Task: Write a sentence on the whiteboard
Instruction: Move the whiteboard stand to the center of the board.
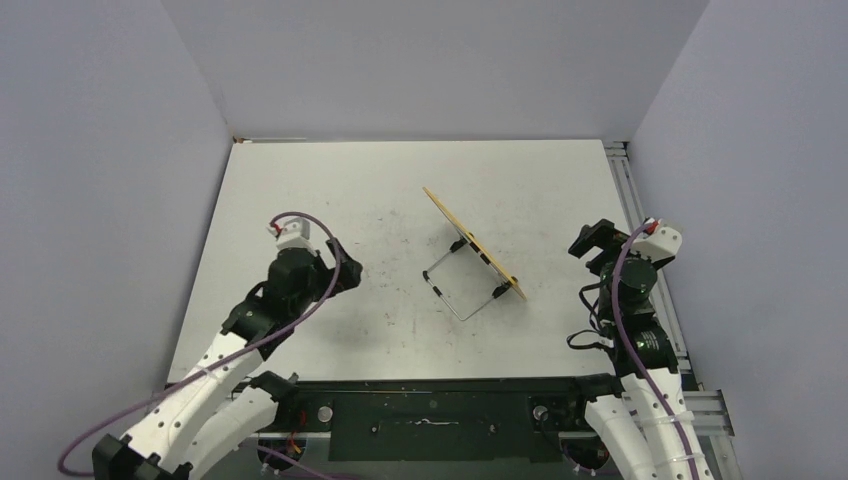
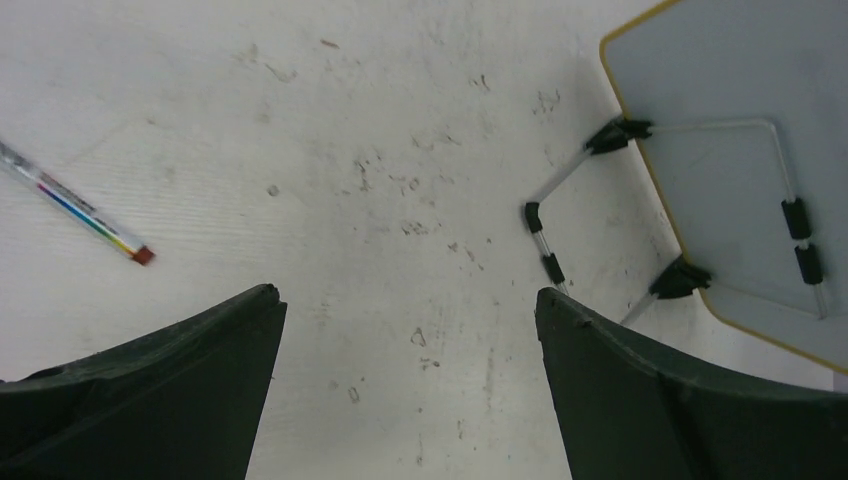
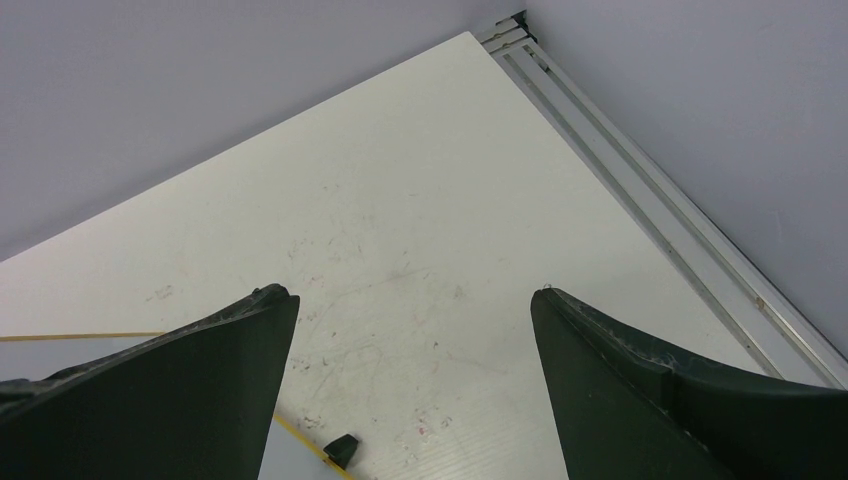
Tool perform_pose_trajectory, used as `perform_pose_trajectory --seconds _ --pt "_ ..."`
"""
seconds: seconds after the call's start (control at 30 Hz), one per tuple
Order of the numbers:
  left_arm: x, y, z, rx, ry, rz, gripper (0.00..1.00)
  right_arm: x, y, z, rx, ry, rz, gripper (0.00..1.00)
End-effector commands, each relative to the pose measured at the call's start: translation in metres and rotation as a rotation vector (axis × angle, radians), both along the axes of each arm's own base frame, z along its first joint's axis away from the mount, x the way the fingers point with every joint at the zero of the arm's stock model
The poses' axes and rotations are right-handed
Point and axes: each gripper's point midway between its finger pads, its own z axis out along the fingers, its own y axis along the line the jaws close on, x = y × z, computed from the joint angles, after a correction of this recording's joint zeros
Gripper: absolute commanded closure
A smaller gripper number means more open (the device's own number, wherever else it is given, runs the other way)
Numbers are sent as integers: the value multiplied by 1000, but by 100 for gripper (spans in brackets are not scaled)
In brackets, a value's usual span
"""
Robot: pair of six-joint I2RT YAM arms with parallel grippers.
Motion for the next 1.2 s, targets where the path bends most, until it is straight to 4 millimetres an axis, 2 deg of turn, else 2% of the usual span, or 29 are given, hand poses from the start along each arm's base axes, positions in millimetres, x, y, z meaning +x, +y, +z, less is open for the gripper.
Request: perform_pose_trajectory --seconds 0.0,0.13,0.27,0.37,0.47,0.6,0.77,1.1,1.17 --pt "8 -55 -6 -134 -7 -15 7 -1 1 19 21 -65 4 10" --pt "7 -106 -24 -168 37 -97 15 -3 1 20 25 -69 2 10" --pt "14 -148 -36 -182 69 -147 26 -4 0 23 27 -77 -2 10" --pt "23 -176 -40 -190 78 -171 34 -5 0 23 27 -82 -2 10" --pt "32 -196 -49 -186 93 -179 39 -5 0 24 28 -85 -3 10" --pt "44 -209 -68 -164 115 -166 49 -6 0 25 28 -87 -1 10" --pt "51 -217 -92 -123 159 -162 54 -6 0 27 28 -96 -3 10" --pt "58 -205 -121 -38 197 -124 57 -7 0 28 31 -100 -3 10" --pt "60 -202 -127 -27 202 -126 63 -6 0 27 31 -99 -3 10"
